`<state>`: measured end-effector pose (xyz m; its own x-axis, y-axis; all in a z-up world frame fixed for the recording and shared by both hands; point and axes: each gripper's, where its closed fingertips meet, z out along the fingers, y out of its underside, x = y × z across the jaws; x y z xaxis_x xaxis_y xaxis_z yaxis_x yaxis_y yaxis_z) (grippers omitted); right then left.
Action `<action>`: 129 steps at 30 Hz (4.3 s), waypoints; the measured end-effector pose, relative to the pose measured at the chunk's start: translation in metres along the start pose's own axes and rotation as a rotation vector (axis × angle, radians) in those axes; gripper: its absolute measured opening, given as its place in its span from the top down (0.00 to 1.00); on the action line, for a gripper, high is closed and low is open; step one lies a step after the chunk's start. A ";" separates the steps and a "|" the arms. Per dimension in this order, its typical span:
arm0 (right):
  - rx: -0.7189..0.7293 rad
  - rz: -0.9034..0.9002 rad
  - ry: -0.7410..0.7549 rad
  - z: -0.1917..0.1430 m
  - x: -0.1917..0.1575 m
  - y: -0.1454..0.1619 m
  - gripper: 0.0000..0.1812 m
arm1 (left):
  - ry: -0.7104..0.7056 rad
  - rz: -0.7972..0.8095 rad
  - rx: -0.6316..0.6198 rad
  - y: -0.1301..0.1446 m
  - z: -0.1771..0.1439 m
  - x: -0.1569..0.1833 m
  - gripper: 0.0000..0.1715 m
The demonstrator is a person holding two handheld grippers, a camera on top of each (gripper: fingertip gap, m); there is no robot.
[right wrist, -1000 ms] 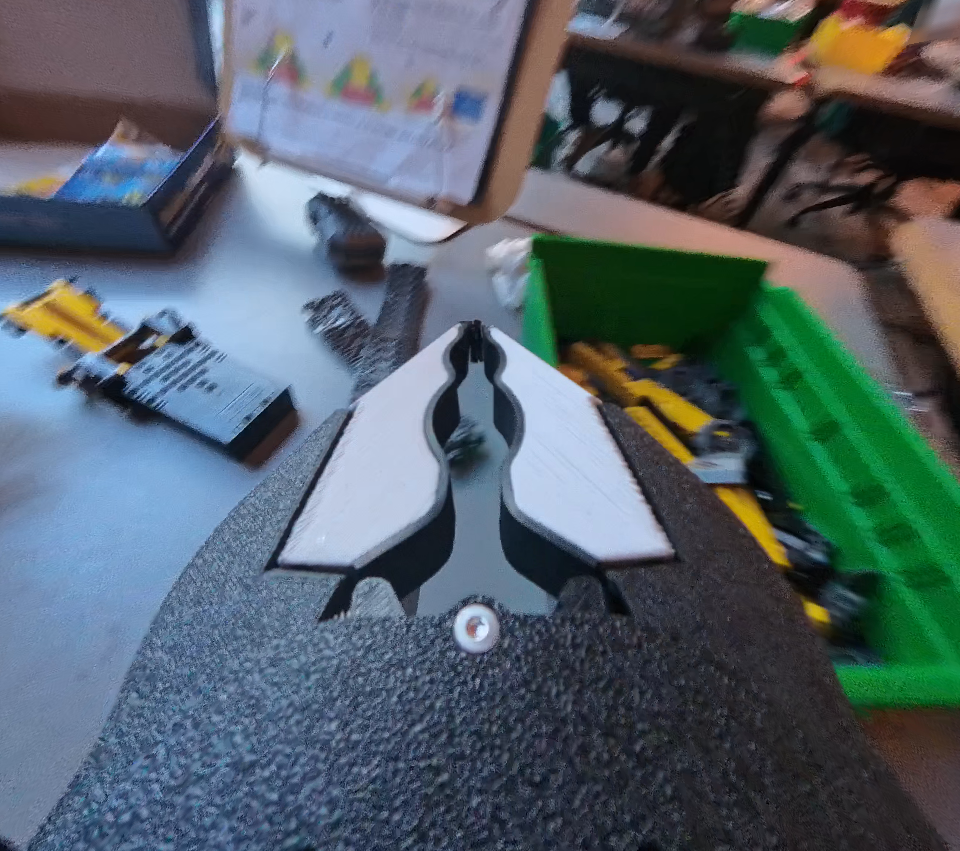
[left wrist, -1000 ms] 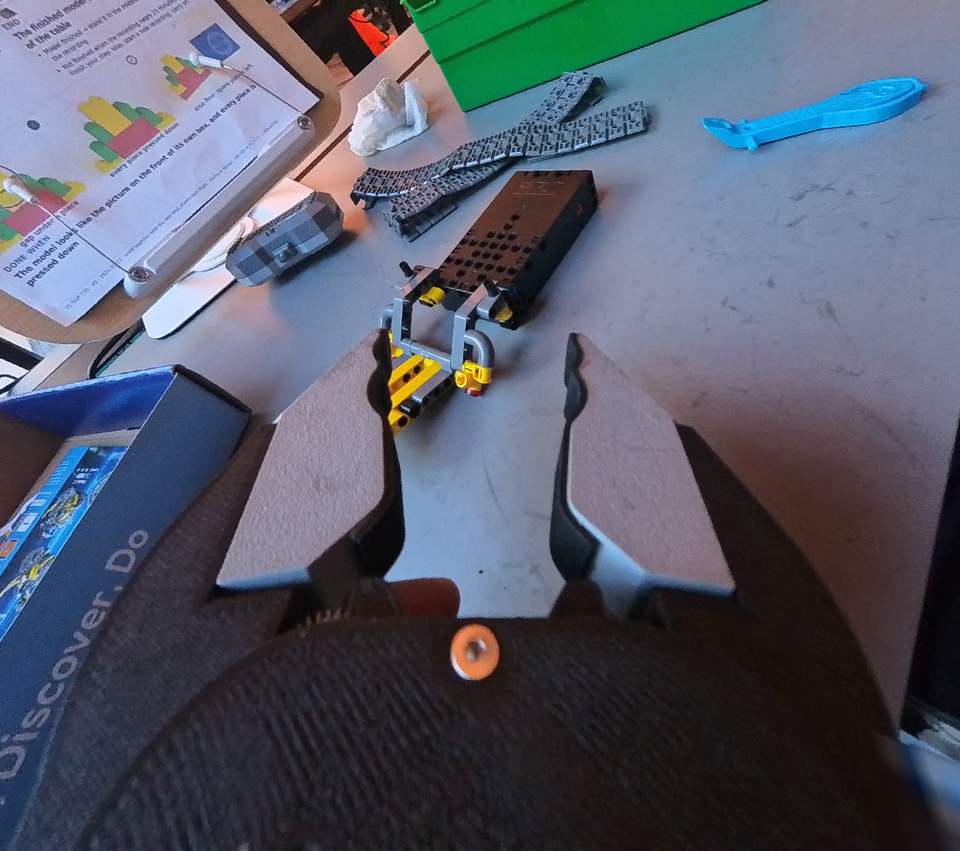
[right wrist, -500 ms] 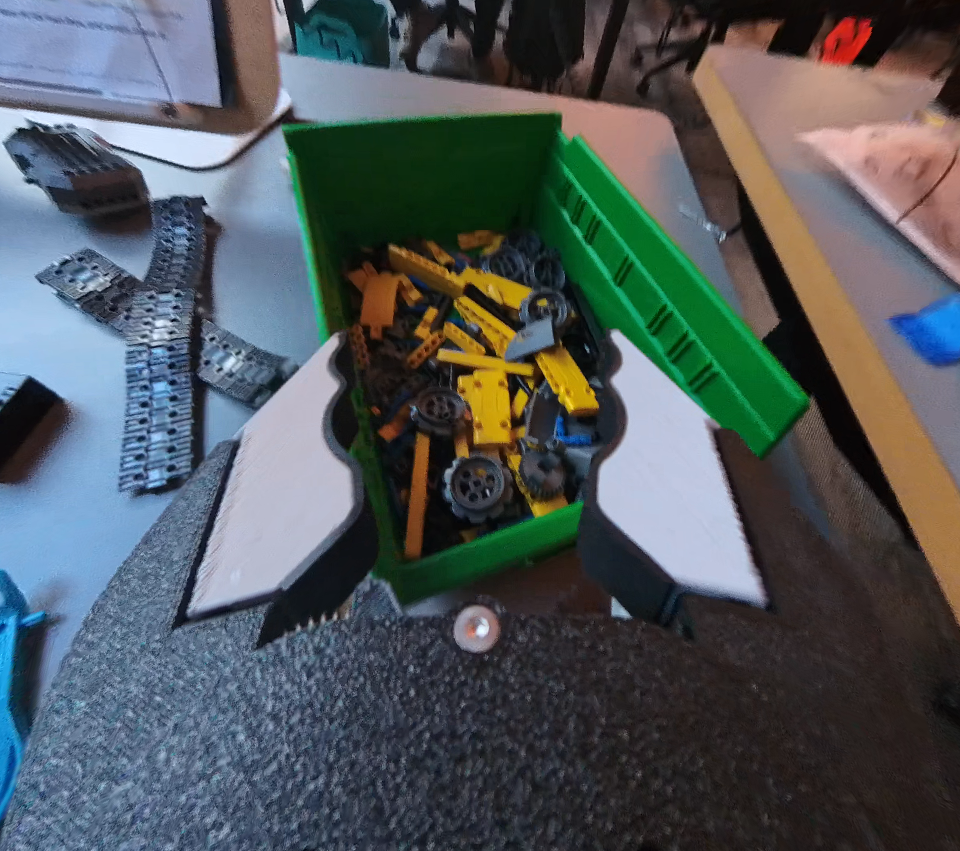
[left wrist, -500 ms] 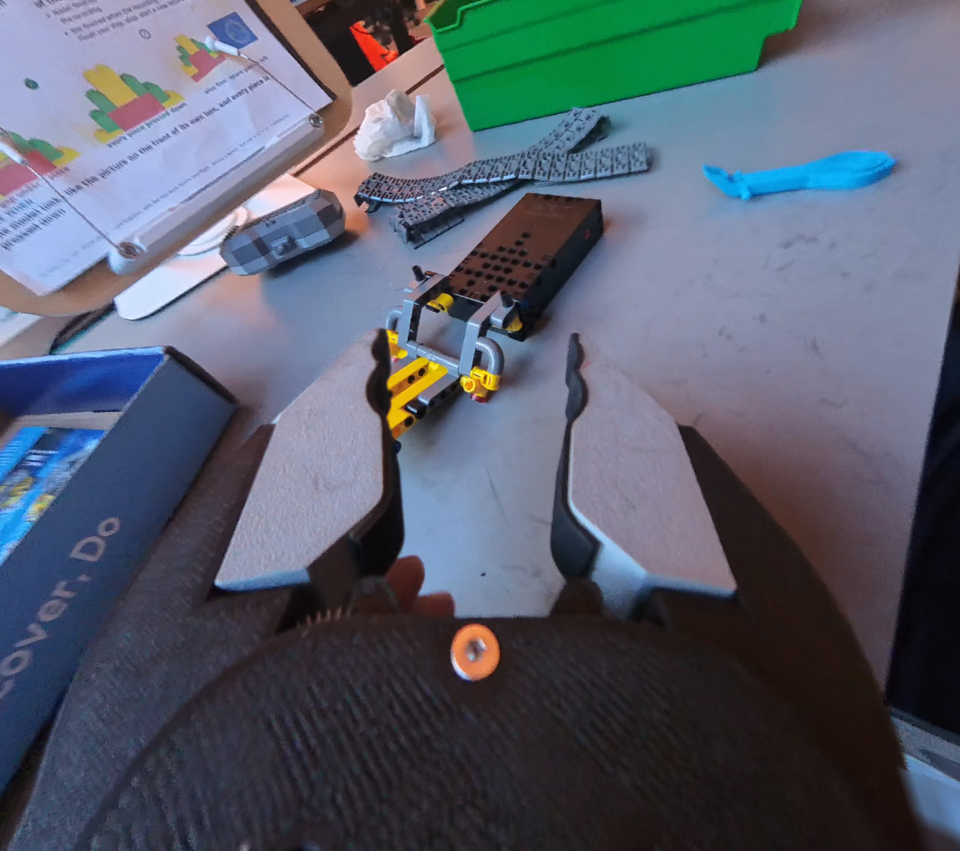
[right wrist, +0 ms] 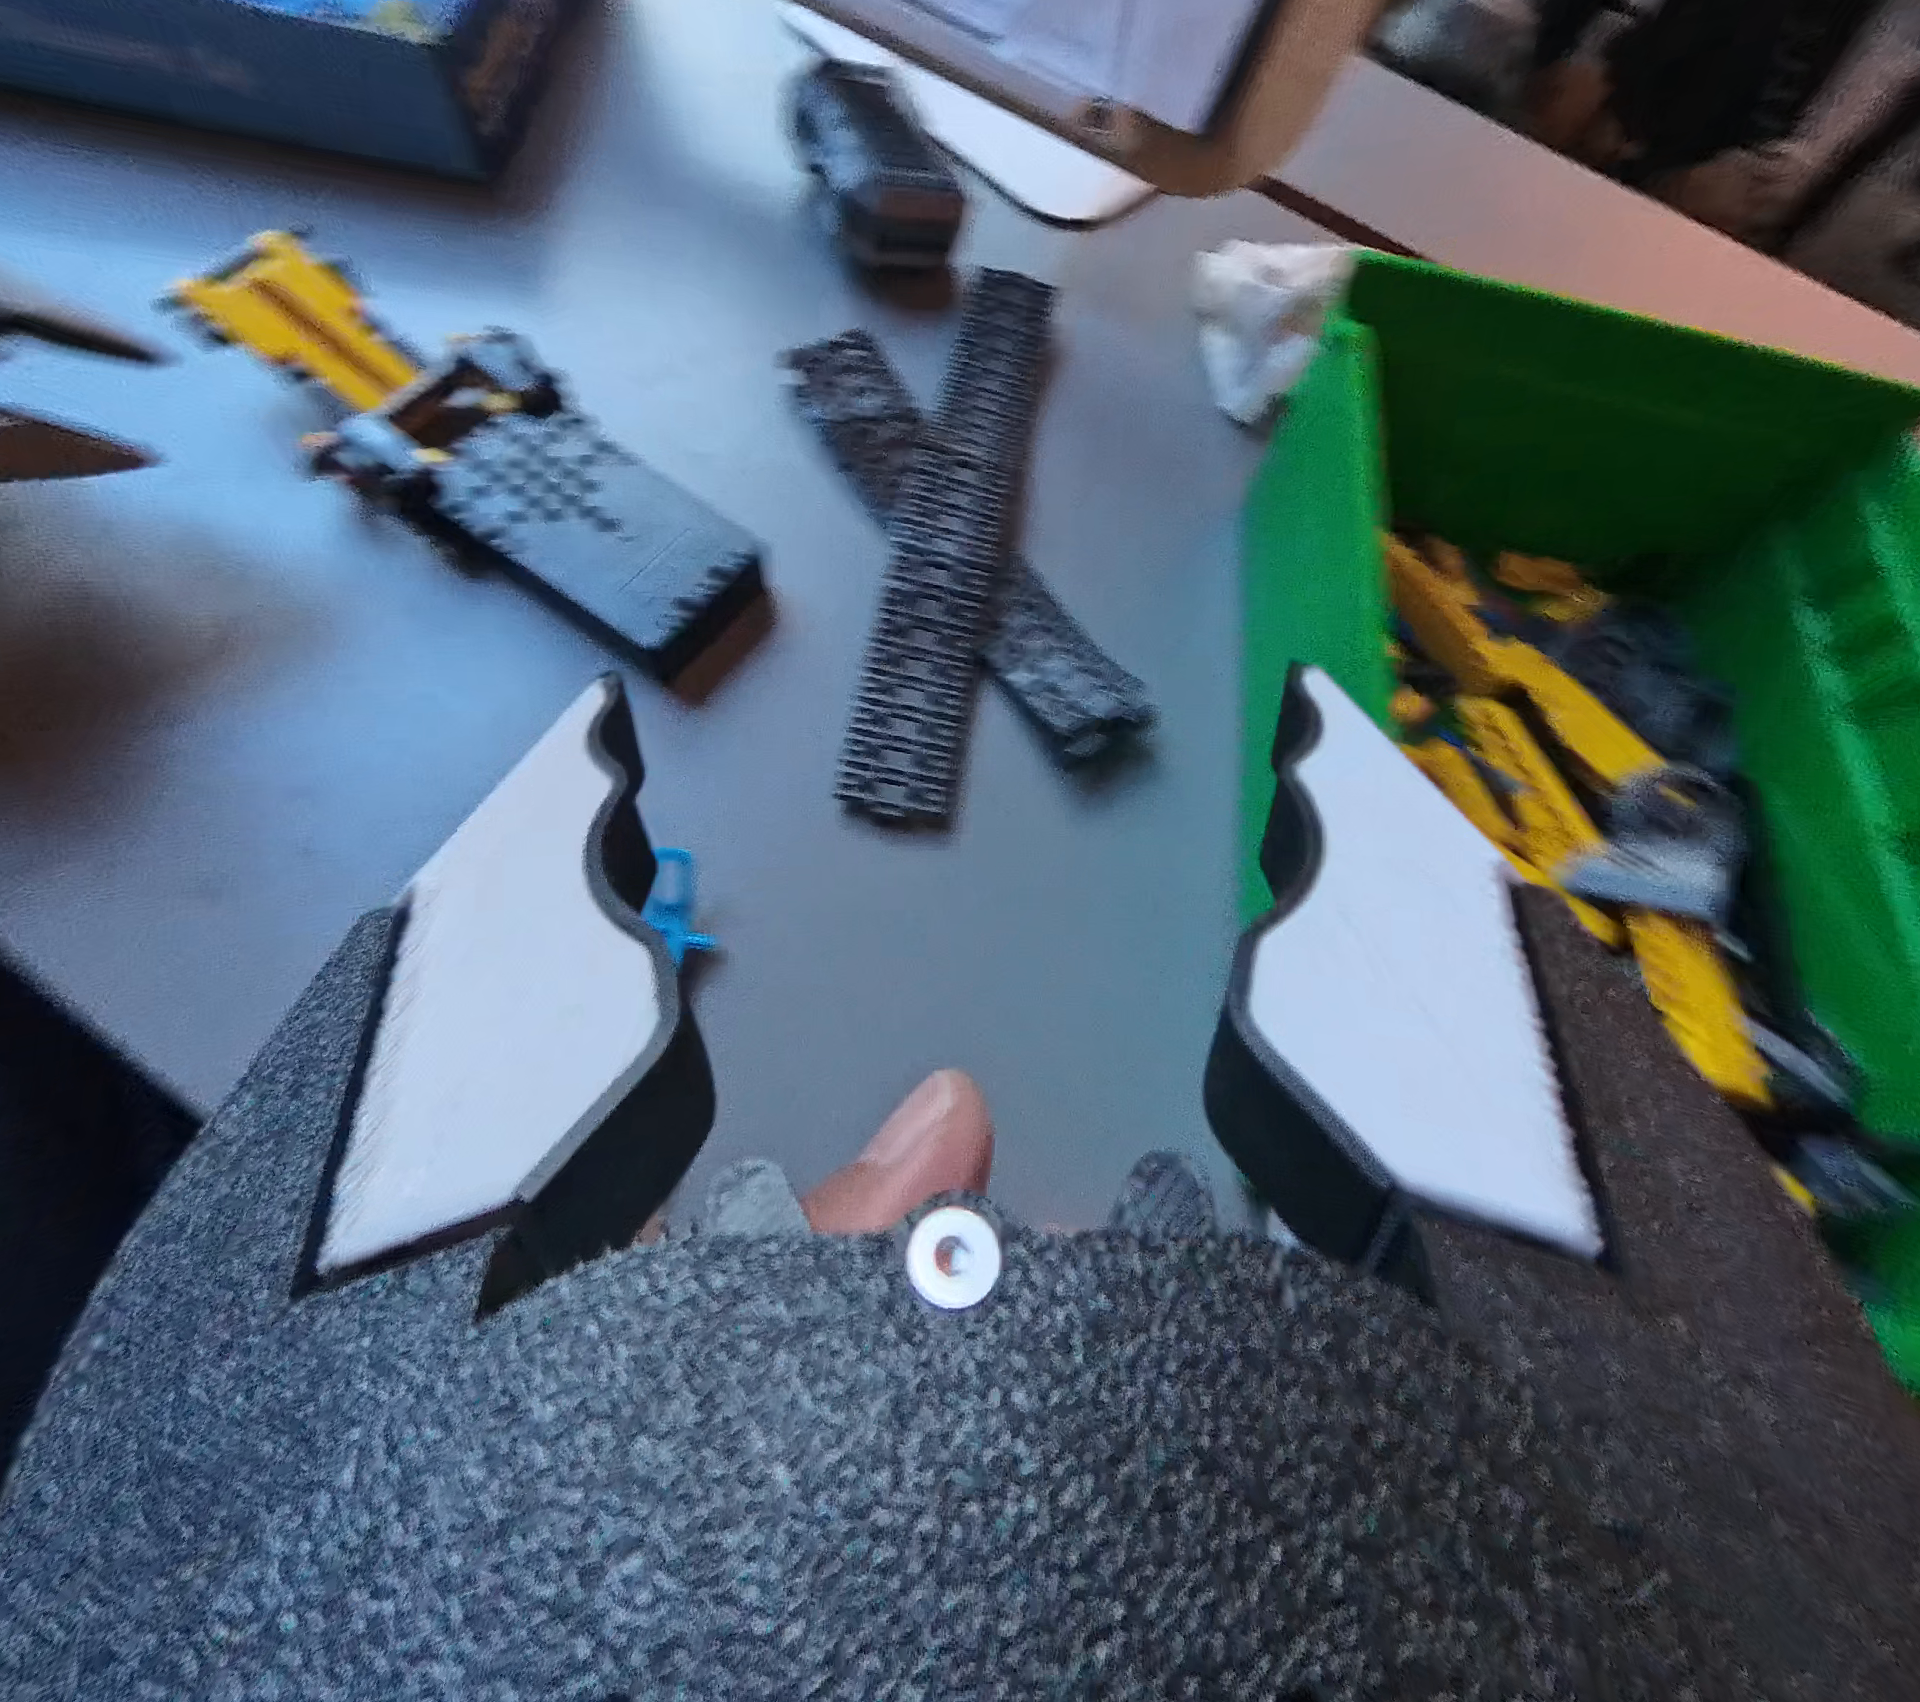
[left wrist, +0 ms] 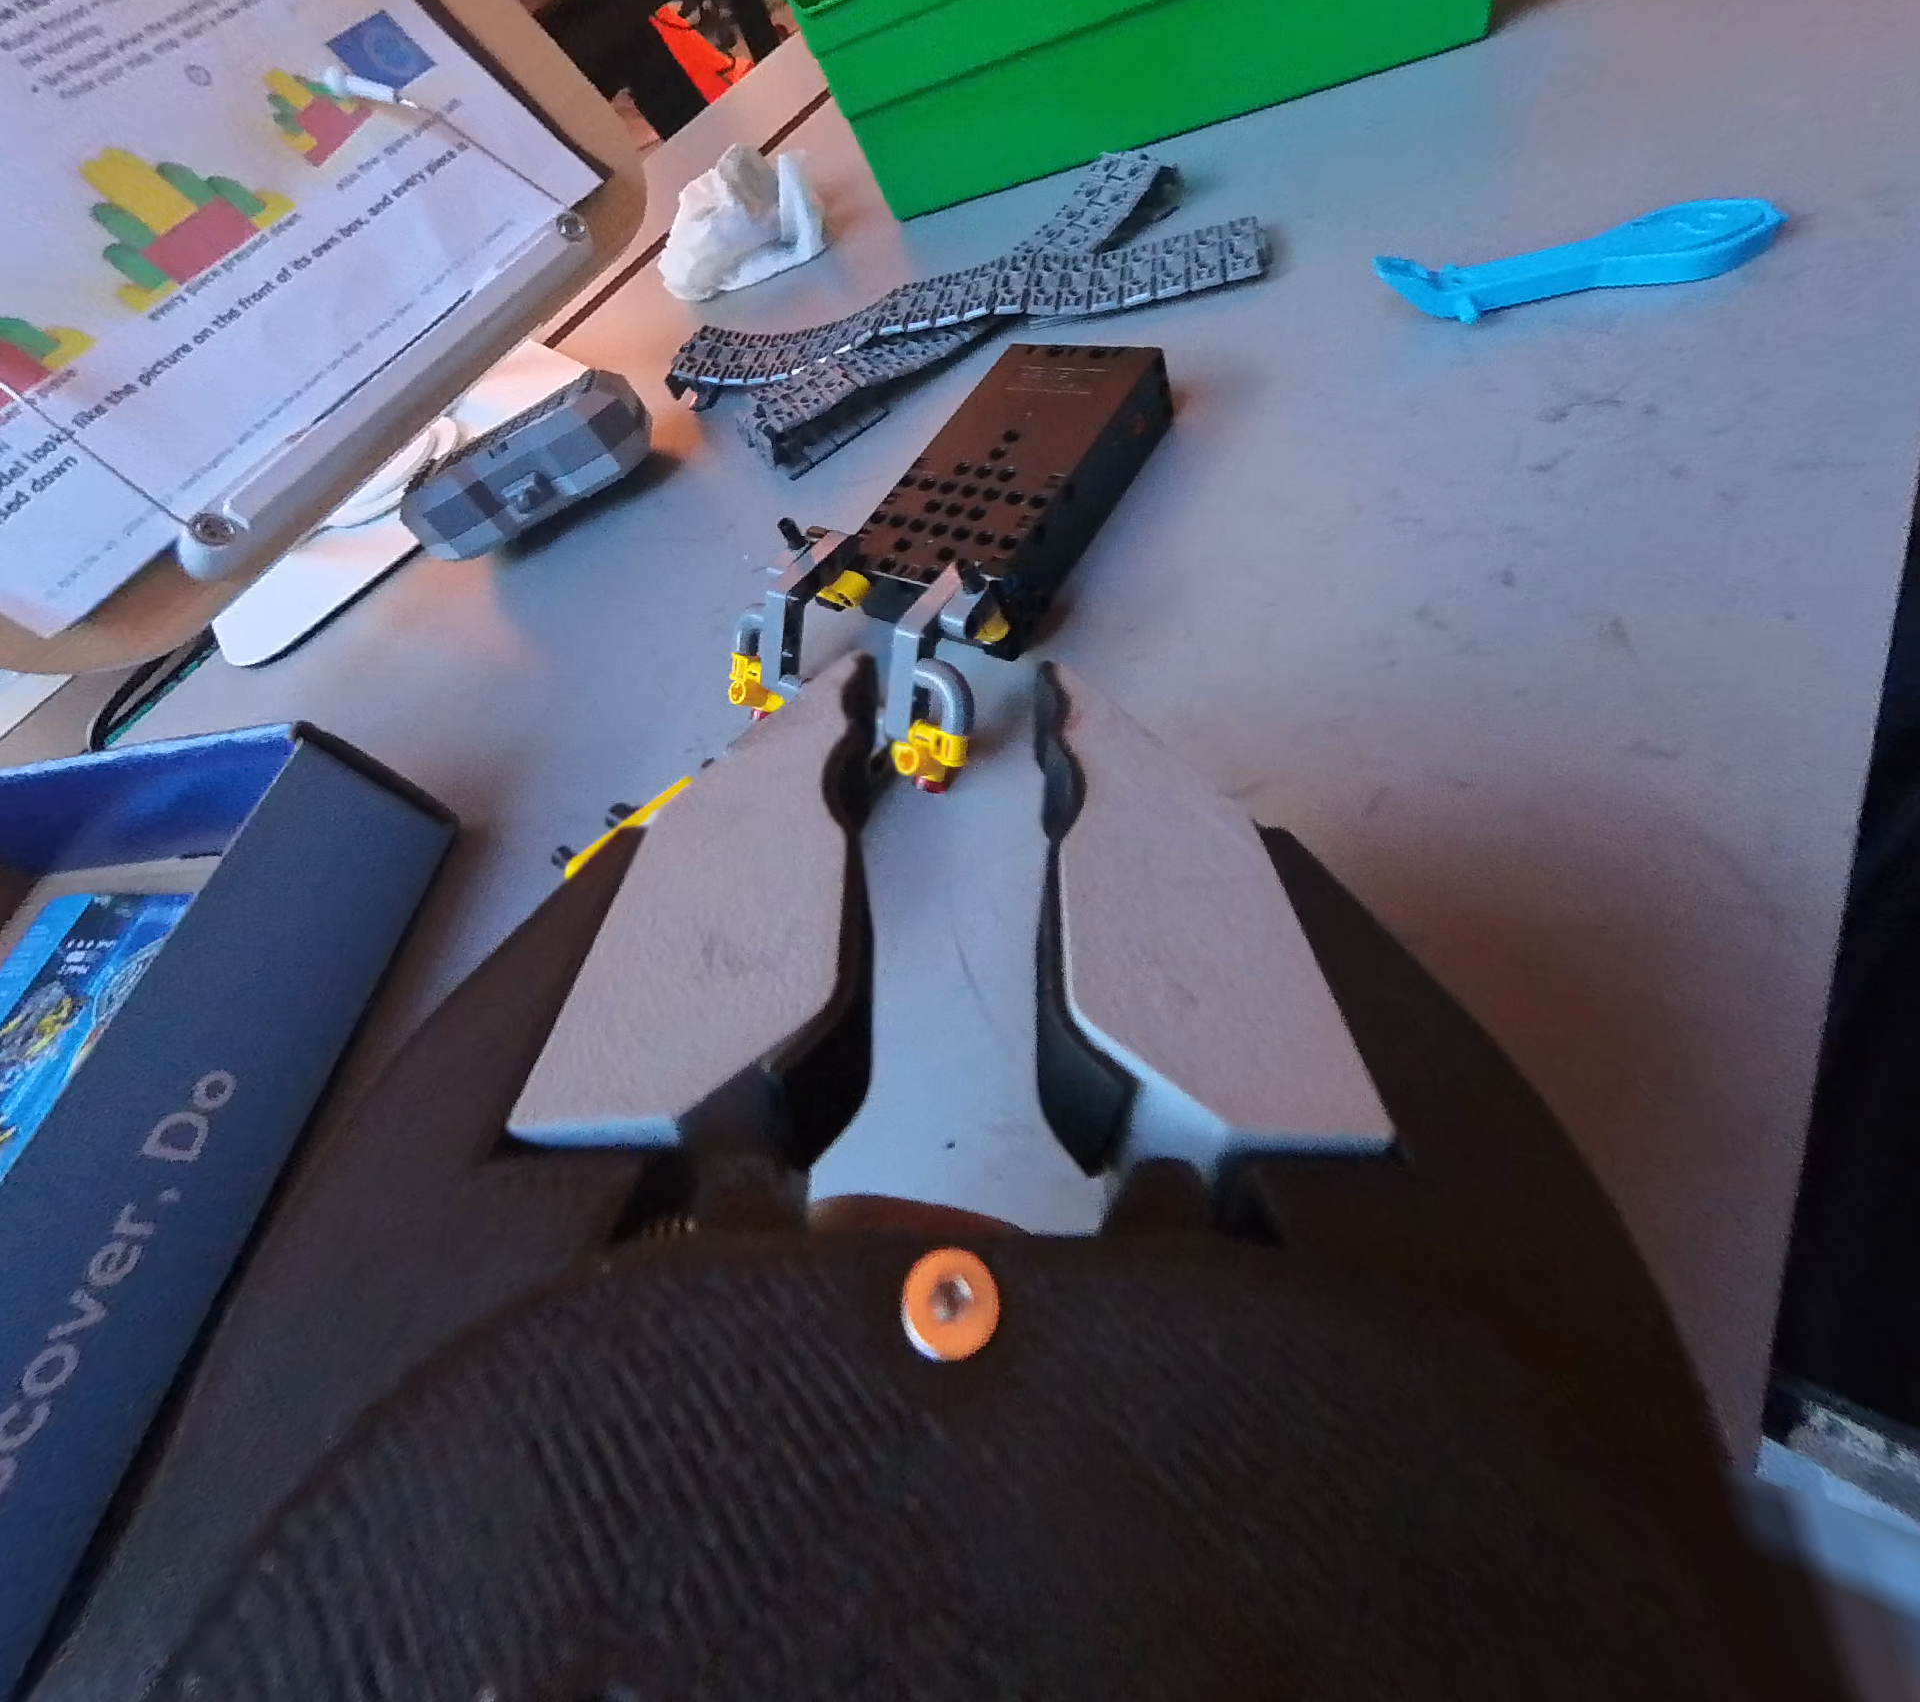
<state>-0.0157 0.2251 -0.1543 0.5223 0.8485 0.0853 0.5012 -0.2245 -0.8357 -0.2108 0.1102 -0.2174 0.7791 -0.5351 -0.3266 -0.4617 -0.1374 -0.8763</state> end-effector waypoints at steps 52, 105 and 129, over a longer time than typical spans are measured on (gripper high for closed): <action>0.083 -0.143 -0.334 0.063 -0.147 -0.021 0.40 | -0.006 -0.058 -0.028 0.004 0.003 -0.007 0.60; -0.338 -0.390 -0.526 0.118 -0.173 0.052 0.63 | -0.078 -0.038 0.037 -0.002 -0.007 -0.017 0.63; 0.373 -0.045 -0.419 0.049 -0.123 -0.077 0.47 | 0.152 -0.194 -0.160 0.036 -0.019 -0.010 0.61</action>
<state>-0.1525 0.1612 -0.1268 0.1488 0.9883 -0.0335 0.1989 -0.0631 -0.9780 -0.2436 0.0953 -0.2392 0.7923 -0.6033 -0.0910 -0.3809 -0.3726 -0.8462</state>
